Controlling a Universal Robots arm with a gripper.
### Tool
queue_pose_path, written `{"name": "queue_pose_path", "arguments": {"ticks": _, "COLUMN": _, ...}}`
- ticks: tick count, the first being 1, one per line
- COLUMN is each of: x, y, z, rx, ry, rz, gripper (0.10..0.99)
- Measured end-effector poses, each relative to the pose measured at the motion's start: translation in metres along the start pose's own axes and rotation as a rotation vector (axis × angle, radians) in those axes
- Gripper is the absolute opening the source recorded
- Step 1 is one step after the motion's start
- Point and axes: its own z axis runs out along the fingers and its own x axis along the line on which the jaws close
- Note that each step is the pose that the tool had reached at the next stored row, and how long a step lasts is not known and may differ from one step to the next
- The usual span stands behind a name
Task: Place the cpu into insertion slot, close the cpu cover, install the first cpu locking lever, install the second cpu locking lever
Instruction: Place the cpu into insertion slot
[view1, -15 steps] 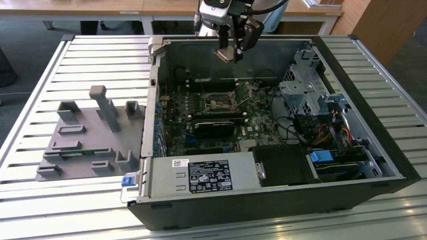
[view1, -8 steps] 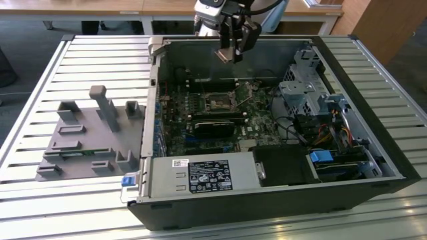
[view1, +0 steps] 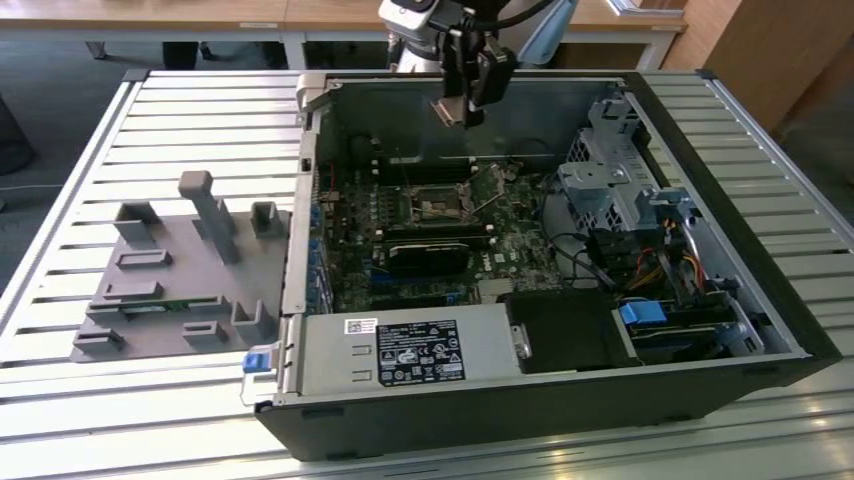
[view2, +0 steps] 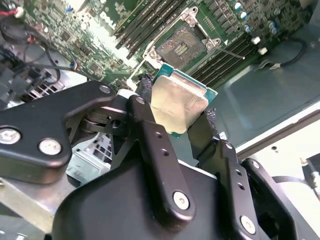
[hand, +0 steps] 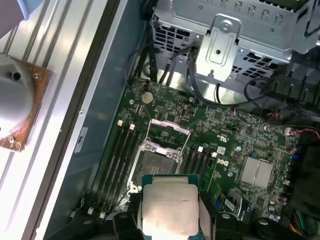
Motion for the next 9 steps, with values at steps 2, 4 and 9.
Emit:
{"name": "queue_pose_path", "arguments": {"ticks": 2, "x": 0.0, "y": 0.0, "z": 0.0002, "rx": 0.0, "ry": -0.0024, "rz": 0.031, "gripper": 0.537}}
{"name": "queue_pose_path", "arguments": {"ticks": 4, "x": 0.0, "y": 0.0, "z": 0.0004, "rx": -0.001, "ry": -0.0047, "rz": 0.062, "gripper": 0.537}}
{"name": "queue_pose_path", "arguments": {"ticks": 9, "x": 0.0003, "y": 0.0, "z": 0.0014, "rx": -0.002, "ry": -0.0113, "rz": 0.143, "gripper": 0.537}}
